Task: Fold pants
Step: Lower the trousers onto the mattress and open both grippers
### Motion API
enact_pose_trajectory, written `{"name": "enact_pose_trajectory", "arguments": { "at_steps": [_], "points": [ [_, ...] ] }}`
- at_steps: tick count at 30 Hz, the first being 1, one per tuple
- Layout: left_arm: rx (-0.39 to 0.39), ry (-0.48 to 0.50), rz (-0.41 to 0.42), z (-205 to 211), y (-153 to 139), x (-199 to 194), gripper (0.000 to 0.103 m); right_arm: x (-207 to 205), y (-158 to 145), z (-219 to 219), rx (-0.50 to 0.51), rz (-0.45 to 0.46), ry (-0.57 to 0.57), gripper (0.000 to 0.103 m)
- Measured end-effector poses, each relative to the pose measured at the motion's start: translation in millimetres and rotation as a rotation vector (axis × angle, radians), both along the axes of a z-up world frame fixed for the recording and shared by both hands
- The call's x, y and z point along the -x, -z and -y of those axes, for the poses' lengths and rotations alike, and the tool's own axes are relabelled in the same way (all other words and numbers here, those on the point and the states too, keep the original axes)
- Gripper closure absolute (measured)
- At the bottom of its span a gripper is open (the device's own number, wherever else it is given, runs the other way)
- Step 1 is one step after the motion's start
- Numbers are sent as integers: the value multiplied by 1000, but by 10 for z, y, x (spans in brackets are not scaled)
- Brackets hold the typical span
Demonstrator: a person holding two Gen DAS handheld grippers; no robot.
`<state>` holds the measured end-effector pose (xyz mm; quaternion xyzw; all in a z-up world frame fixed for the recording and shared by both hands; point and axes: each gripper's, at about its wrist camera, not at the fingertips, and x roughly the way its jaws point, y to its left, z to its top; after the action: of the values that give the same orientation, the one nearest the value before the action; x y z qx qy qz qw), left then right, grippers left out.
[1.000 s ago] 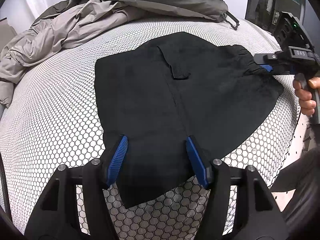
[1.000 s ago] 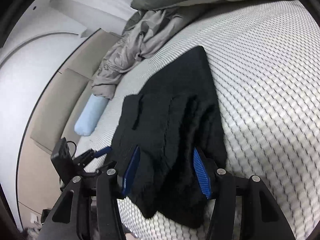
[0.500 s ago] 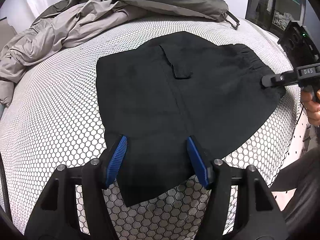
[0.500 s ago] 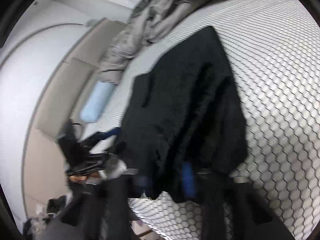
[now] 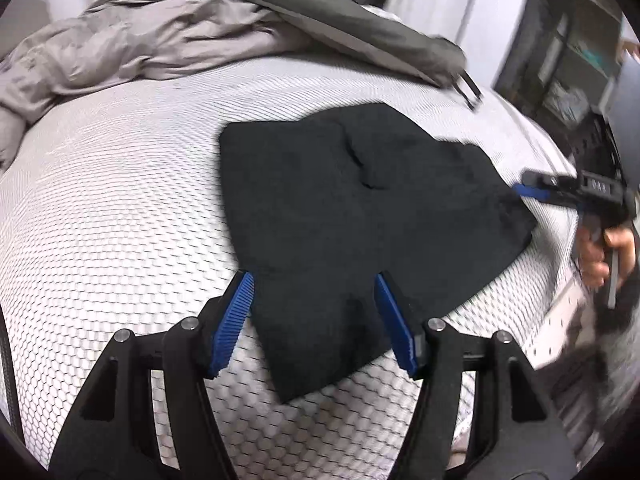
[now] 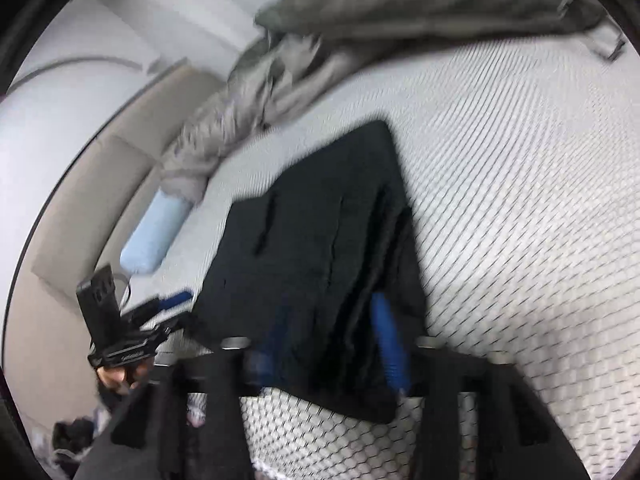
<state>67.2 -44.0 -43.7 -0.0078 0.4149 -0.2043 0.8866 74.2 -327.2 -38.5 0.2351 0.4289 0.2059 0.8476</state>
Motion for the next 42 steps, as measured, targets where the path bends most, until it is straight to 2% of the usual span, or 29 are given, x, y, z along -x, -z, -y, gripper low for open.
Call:
{"name": "enact_pose_trajectory", "arguments": {
  "at_steps": [1,4,5,6,7,8,10,13,15,18,20,22,25,27,28,29,31,36,39,40,42],
  "points": [
    [7,-41,-11,-60,28,-41,39,-18,22,65,-17,-12,23,47],
    [68,-135,-123,-198,235,-206,39,-122,249,115,-61,-94,32,47],
    [103,-136,-161,-217,328,-250,47,-169,316,79,-47,-116,35,47],
    [128,-126,-161,-202,344,-261,62,-205,393,52,-32,-129,32,48],
    [146,-116,-157,-190,336,-272,62,-234,416,64,-26,-130,29,53],
    [139,-121,-150,-181,321,-265,65,-243,414,64,-18,-126,29,67],
    [130,-137,-126,-175,266,-263,71,-251,366,21,-56,-118,19,78],
    [116,-150,-109,-172,233,-278,72,-197,283,-15,-29,-90,2,80],
    [91,-151,-107,-135,248,-277,71,-168,338,-31,-12,-120,-4,80],
    [81,-155,-104,-109,234,-292,71,-121,388,37,-20,-136,0,72],
    [75,-157,-104,-85,226,-301,71,-61,317,122,-70,-130,17,58],
    [64,-159,-101,-66,222,-301,71,25,212,154,-95,-92,10,56],
    [47,-161,-100,-51,242,-334,70,56,200,91,-34,-89,-13,49],
    [45,-162,-99,-49,263,-357,70,-3,293,-23,38,-125,-13,53],
    [42,-161,-99,-34,265,-395,70,-39,325,-62,54,-128,-7,60],
    [37,-162,-98,-32,260,-447,70,-52,332,-70,49,-120,-2,66],
    [25,-171,-92,-32,257,-553,70,-103,323,-73,29,-108,11,72],
    [-7,-209,-69,16,262,-756,70,-372,359,-124,59,-91,81,73],
    [-29,-222,-42,25,200,-672,70,-348,266,-131,107,-70,74,61],
    [-43,-221,-30,30,175,-624,69,-353,217,-158,134,-48,79,53],
    [-61,-226,-6,17,113,-491,56,-230,106,-121,176,-1,94,41]
  ]
}}
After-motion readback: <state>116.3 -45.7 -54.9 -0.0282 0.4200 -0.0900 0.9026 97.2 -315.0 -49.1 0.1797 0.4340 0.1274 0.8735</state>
